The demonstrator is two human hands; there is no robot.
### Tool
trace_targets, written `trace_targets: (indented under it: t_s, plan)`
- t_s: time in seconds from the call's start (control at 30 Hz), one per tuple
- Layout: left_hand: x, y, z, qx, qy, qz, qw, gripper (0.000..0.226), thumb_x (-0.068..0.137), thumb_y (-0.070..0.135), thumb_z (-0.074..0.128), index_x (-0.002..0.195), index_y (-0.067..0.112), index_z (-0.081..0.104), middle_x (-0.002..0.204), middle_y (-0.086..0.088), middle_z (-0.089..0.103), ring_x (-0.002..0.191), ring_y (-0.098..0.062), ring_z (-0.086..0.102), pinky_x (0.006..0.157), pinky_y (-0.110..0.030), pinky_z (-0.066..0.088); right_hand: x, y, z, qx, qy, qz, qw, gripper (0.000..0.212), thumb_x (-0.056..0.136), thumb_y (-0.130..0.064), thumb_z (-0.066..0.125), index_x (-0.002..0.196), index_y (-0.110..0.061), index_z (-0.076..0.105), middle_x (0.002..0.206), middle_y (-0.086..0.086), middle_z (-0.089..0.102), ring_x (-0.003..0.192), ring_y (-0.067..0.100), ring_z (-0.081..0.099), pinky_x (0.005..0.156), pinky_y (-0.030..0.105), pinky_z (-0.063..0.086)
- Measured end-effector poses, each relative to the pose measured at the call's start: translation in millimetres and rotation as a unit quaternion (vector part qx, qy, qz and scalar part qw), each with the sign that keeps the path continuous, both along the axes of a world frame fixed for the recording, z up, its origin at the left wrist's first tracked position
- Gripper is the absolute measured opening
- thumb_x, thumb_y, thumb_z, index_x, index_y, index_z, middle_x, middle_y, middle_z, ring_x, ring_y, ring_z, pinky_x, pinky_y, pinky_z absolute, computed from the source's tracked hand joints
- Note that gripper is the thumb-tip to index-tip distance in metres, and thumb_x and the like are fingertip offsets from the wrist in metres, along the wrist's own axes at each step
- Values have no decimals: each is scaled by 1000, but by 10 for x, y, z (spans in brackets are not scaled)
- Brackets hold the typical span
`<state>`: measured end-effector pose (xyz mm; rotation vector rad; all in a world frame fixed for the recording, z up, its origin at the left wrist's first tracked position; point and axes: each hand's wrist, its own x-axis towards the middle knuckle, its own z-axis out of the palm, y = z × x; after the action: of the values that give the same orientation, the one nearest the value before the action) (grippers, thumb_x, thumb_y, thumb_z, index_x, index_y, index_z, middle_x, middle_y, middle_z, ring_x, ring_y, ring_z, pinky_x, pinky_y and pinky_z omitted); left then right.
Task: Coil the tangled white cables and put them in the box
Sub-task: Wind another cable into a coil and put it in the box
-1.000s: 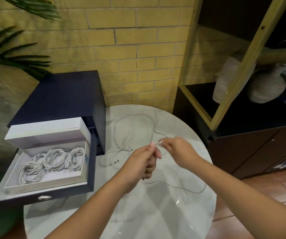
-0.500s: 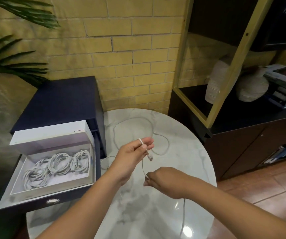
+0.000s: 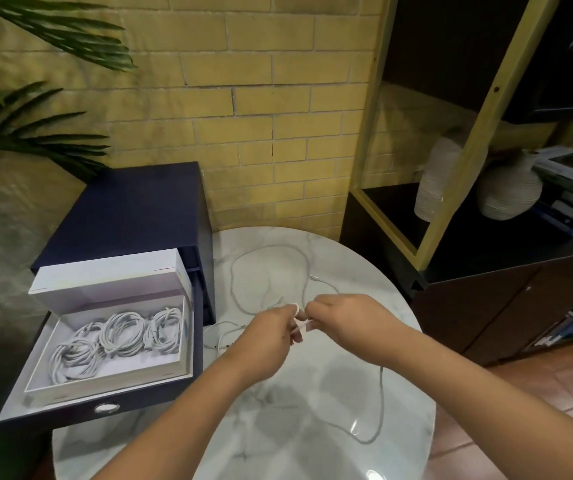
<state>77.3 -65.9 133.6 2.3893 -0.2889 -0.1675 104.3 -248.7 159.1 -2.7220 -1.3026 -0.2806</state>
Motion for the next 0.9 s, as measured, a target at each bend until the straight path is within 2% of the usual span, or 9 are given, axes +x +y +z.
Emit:
trace_targets:
  t_s: [0.1, 0.23, 0.33, 0.43, 0.57, 0.63, 0.7, 0.8, 0.9]
  plan:
    - [-15, 33, 127, -73, 42, 36, 996, 31, 101, 14, 33, 104, 24, 62, 78, 8, 55, 71, -6, 50, 65, -18, 41, 161, -121, 81, -18, 0, -9, 1000, 16, 89, -15, 60, 105, -18, 61, 89, 3, 58, 67, 24, 59, 51, 37, 49]
    - [-54, 92, 146, -92, 75, 47, 992, 36, 102, 39, 34, 99, 30, 69, 88, 15, 57, 84, 2, 54, 75, -21, 42, 368, -316, 222, 14, -68, -31, 997, 31, 76, -4, 74, 105, -13, 68, 85, 2, 64, 69, 21, 62, 55, 27, 49]
    - [-49, 79, 144, -140, 77, 54, 986, 38, 102, 36, 36, 85, 30, 70, 63, 13, 44, 58, -4, 43, 62, -24, 37, 484, -377, 250, 25, -111, -29, 993, 16, 86, -16, 62, 100, -16, 69, 81, 0, 65, 69, 19, 58, 54, 34, 50]
    - [-31, 36, 257, -278, 105, 93, 950, 41, 103, 30, 37, 82, 22, 71, 54, 11, 36, 53, -10, 37, 54, -25, 31, 554, -379, 155, 32, -94, -65, 993, 17, 91, -21, 55, 101, -20, 69, 85, -4, 67, 72, 16, 56, 59, 32, 46]
    - [-22, -22, 443, -442, 135, 105, 881, 37, 104, 24, 33, 105, 9, 67, 54, 6, 32, 52, -10, 37, 47, -21, 30, 579, -336, -142, 27, 13, -137, 990, 23, 94, -15, 53, 114, -21, 64, 103, -1, 68, 94, 21, 61, 81, 34, 49]
    - [-13, -51, 493, -524, 147, 87, 835, 34, 104, 18, 32, 117, 4, 61, 59, 4, 40, 55, -10, 36, 55, -20, 40, 456, -251, -303, 16, 73, -138, 988, 27, 95, -14, 48, 118, -21, 61, 116, 0, 65, 105, 22, 61, 87, 35, 48]
    - [4, -77, 501, -557, 143, 78, 814, 31, 104, 15, 34, 122, 6, 57, 67, 4, 54, 59, -9, 43, 69, -23, 47, 268, -121, -420, 8, 114, -120, 986, 26, 98, -19, 42, 120, -23, 56, 119, -2, 63, 105, 22, 60, 84, 34, 48]
    - [42, -95, 448, -531, 104, 95, 836, 27, 102, 11, 39, 124, 14, 54, 86, 5, 73, 73, -7, 64, 89, -27, 51, 17, 59, -449, -15, 151, -90, 984, 24, 101, -24, 38, 121, -23, 52, 113, 3, 64, 98, 27, 62, 77, 36, 47]
    - [93, -87, 364, -467, 59, 127, 873, 31, 101, 9, 42, 131, 17, 51, 103, 3, 74, 99, -9, 69, 91, -22, 52, -81, 146, -358, -42, 149, -58, 986, 24, 102, -21, 39, 122, -19, 51, 110, 5, 65, 92, 29, 62, 74, 37, 48]
